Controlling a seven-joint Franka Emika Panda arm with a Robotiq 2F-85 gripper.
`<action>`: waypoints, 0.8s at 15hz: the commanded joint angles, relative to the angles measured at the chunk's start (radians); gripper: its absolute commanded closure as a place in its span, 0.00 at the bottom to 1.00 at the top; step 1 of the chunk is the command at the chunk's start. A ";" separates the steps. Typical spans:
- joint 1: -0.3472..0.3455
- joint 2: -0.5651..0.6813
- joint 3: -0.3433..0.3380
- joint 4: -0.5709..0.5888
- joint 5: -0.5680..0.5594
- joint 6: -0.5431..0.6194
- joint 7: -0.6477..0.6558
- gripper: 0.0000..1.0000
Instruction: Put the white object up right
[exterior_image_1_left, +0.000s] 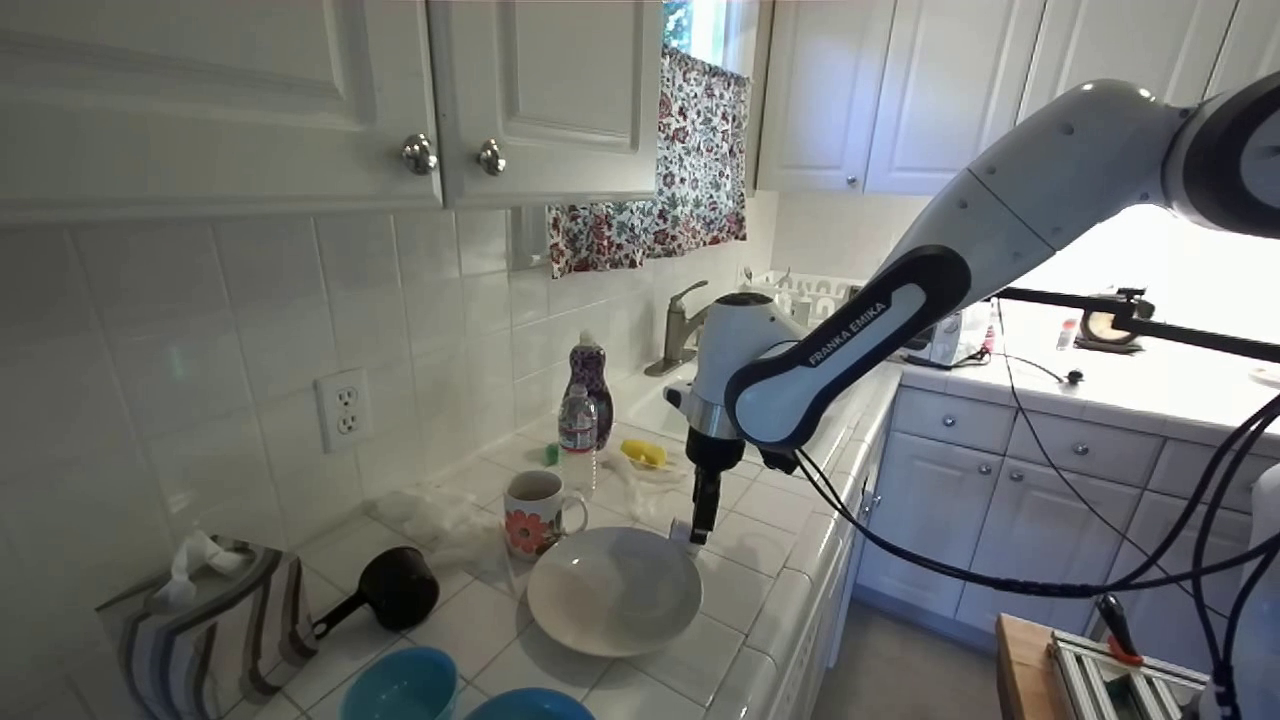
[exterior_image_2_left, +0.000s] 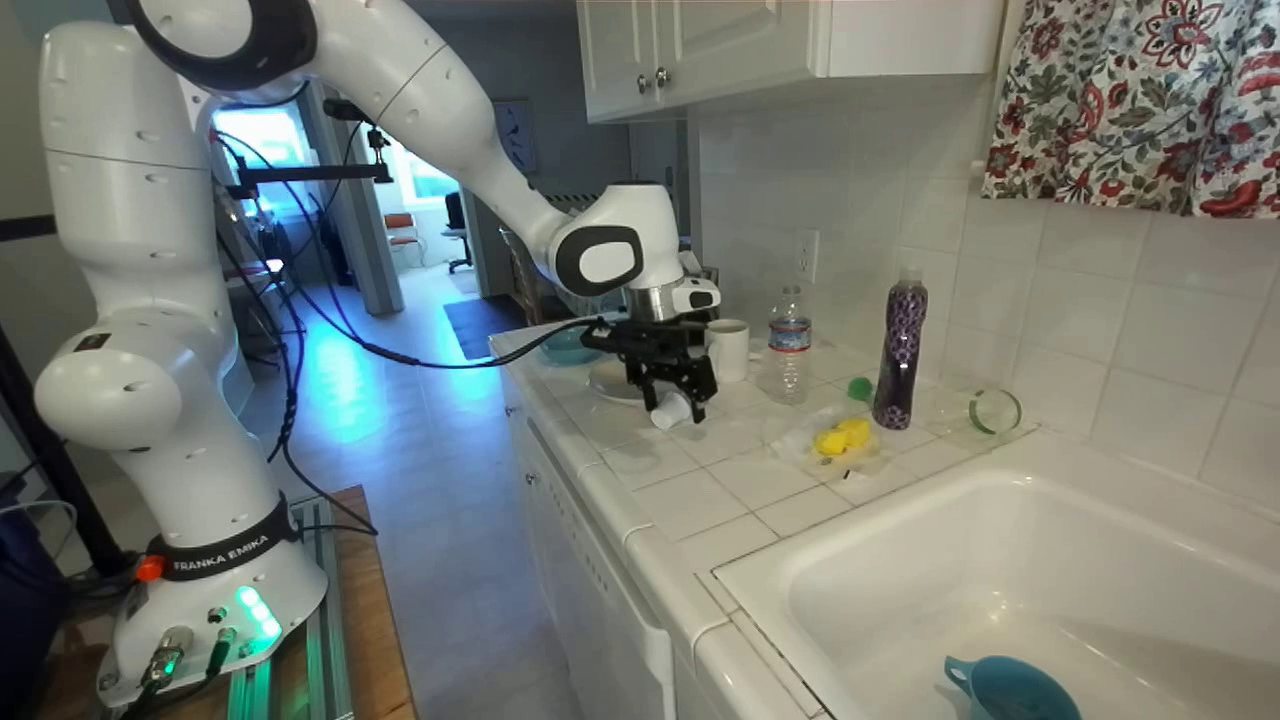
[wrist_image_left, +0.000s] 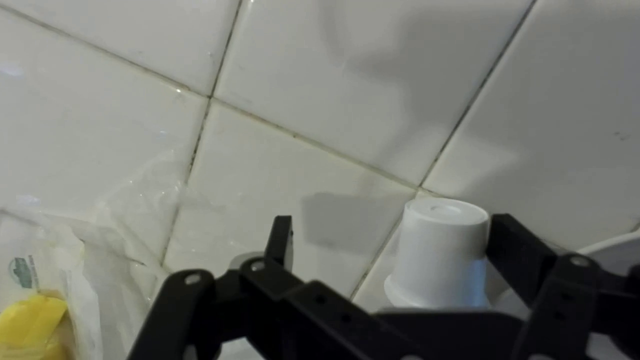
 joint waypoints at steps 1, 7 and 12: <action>-0.013 0.048 0.020 0.048 0.033 -0.001 -0.028 0.00; -0.026 0.053 0.011 0.051 0.016 0.027 -0.014 0.00; -0.025 0.081 0.019 0.081 0.020 0.020 0.001 0.17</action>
